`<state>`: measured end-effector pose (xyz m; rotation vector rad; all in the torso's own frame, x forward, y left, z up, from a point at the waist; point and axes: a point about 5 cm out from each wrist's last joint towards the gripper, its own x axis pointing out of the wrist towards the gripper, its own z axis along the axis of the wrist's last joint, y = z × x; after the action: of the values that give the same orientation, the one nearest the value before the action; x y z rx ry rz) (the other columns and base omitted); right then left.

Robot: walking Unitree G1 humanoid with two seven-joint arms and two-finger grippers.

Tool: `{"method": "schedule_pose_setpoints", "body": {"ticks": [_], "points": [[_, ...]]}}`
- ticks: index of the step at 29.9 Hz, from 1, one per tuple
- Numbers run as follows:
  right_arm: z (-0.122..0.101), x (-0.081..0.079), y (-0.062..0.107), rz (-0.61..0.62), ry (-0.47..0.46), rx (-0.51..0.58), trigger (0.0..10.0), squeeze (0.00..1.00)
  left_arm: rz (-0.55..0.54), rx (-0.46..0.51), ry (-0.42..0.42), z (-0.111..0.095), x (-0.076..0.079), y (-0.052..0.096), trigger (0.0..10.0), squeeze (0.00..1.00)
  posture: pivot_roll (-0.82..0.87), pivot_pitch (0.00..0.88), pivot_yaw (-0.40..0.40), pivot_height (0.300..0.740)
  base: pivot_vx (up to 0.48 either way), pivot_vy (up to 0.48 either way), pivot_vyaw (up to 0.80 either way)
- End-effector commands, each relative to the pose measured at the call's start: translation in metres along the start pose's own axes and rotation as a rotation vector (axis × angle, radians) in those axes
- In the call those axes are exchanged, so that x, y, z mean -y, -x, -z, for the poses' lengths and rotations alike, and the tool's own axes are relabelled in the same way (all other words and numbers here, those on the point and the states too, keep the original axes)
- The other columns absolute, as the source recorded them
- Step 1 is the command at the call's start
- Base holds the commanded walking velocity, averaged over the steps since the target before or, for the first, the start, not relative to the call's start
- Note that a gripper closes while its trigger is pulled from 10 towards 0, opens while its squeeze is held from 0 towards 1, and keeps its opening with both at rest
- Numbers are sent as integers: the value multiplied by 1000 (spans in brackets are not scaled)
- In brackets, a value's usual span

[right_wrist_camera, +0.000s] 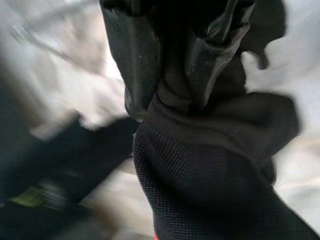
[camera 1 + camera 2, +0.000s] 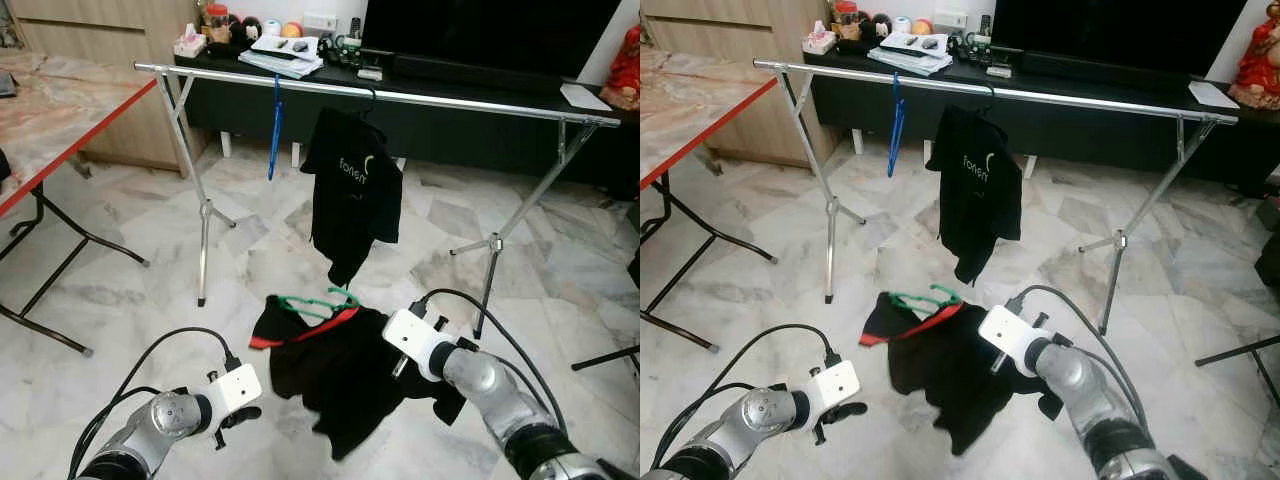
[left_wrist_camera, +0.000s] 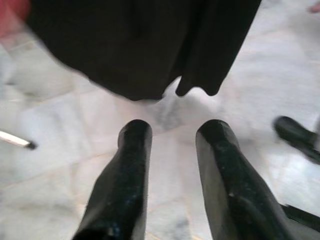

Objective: Hang hanger

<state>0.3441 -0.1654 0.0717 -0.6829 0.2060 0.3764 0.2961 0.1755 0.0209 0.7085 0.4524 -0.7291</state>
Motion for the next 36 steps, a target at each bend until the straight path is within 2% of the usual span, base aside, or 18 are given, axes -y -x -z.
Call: {"method": "schedule_pose_setpoints", "body": {"ticks": [1, 3, 4, 5, 8, 9, 10, 12, 15, 25, 26, 28, 29, 30, 32, 36], "points": [[18, 15, 6, 273, -171, -113, 10000, 0, -97, 23, 6, -4, -11, 1, 10000, 1000, -29, 125, -91, 740, 0, 0, 0], [28, 11, 10, 340, -280, -157, 10000, 0, -137, 34, 11, -6, -16, 2, 10000, 1000, -28, 127, -90, 740, 0, 0, 0], [35, 9, 12, 385, -331, -191, 10000, 0, -154, 38, 11, -7, -17, 2, 10000, 16, -28, 129, -84, 740, 0, 0, 0], [44, 6, 17, 450, -401, -245, 10000, 0, -170, 43, 2, -8, -19, 3, 10000, 0, -29, 132, -77, 740, 0, 0, 0], [57, 3, 23, 533, -532, -323, 10000, 0, -194, 43, -16, -7, -22, 5, 10000, 0, -33, 138, -73, 740, 0, 0, 0], [66, 0, 27, 615, -637, -382, 10000, 0, -213, 44, -27, -7, -24, 5, 10000, 0, -37, 141, -72, 740, 0, 0, 0], [66, 0, 27, 615, -637, -382, 10000, 0, -213, 44, -27, -7, -24, 5, 10000, 0, -37, 141, -72, 740, 0, 0, 0], [74, -1, 34, 719, -734, -445, 10000, 0, -242, 49, -27, -7, -26, 6, 10000, 0, -38, 150, -58, 740, 0, 0, 0], [77, -4, 36, 787, -829, -481, 10000, 0, -257, 70, -9, -9, -28, 7, 10000, 0, -39, 158, -45, 740, 0, 0, 0], [79, -14, 38, 836, -886, -523, 10000, 0, -263, 88, -33, -13, -34, 9, 10000, 0, -33, 162, -18, 740, 0, 0, 0], [79, -14, 37, 821, -882, -517, 10000, 0, -266, 91, -33, -13, -34, 9, 10000, 0, -33, 161, -17, 740, 0, 0, 0], [73, -17, 31, 718, -864, -478, 10000, 0, -271, 99, -32, -14, -36, 10, 10000, 0, -27, 154, -13, 740, 0, 0, 0], [67, -22, 26, 625, -830, -446, 10000, 0, -280, 109, -27, -16, -39, 11, 10000, 0, -24, 149, -11, 740, 0, 0, 0], [66, -23, 24, 599, -816, -439, 10000, 0, -283, 112, -25, -16, -39, 11, 10000, 0, -24, 149, -11, 740, 0, 0, 0], [59, -30, 19, 467, -744, -401, 10000, 0, -294, 127, -7, -18, -42, 12, 10000, 0, -21, 145, -8, 740, 0, 0, 0], [43, -41, 10, 152, -538, -250, 10000, 0, -323, 164, 54, -21, -51, 17, 10000, 0, -15, 132, -2, 740, 0, 0, 0]]}}
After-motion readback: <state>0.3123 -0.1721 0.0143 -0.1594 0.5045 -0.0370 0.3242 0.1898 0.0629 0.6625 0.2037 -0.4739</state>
